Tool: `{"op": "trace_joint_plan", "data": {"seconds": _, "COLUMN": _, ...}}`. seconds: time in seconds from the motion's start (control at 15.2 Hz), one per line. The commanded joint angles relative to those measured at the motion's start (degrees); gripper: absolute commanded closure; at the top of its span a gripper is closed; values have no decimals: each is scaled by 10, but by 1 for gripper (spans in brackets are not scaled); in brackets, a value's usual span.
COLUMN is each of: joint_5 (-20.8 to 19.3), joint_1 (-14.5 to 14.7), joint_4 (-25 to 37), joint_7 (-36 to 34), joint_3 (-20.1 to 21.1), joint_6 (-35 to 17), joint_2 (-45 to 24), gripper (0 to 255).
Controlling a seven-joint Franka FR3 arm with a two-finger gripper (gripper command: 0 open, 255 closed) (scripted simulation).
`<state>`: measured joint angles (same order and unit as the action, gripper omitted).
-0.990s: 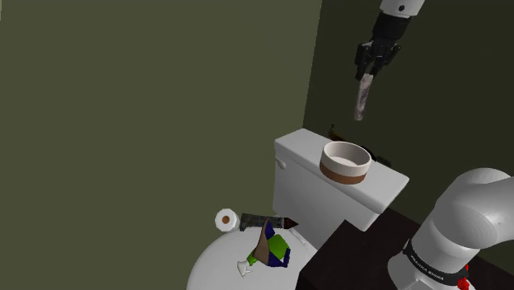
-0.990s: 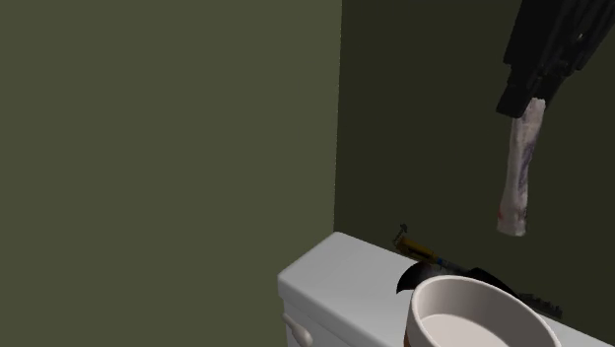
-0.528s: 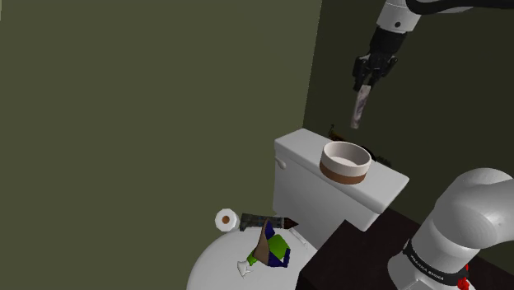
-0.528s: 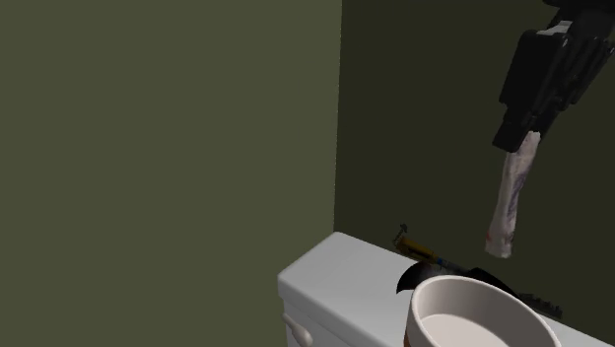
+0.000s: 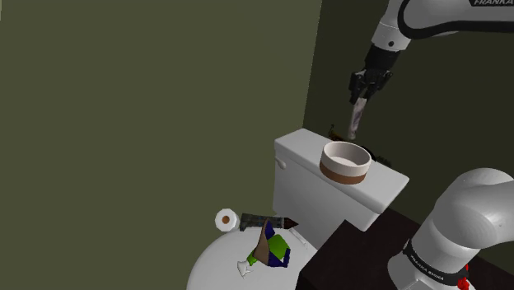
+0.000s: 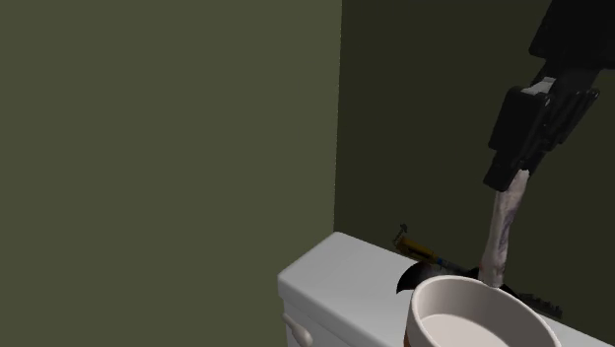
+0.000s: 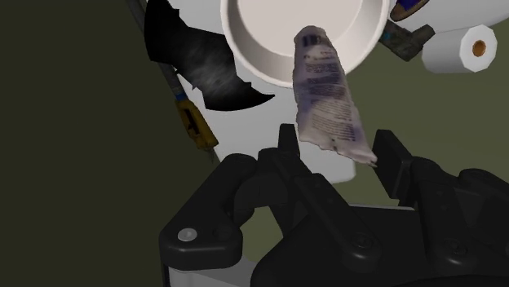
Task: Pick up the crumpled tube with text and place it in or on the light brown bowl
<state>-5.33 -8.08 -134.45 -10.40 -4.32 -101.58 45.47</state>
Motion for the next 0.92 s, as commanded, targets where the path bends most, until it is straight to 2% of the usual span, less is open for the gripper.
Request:
{"op": "trace_joint_plan", "data": {"seconds": 0.0, "joint_5": -1, "joint_1": -1, "joint_4": -21, "joint_7": -1, "joint_3": -1, "joint_6": -15, "joint_2": 6, "gripper": 255}}
{"op": "trace_joint_plan", "data": {"seconds": 0.59, "joint_5": -6, "joint_1": -3, "joint_4": -102, "joint_7": -4, "joint_3": -5, "joint_6": -83, "joint_2": 20, "gripper": 255}}
{"op": "trace_joint_plan", "data": {"seconds": 0.86, "joint_5": -6, "joint_1": -3, "joint_4": -102, "joint_7": -4, "joint_3": -5, "joint_6": -83, "joint_2": 20, "gripper": 255}}
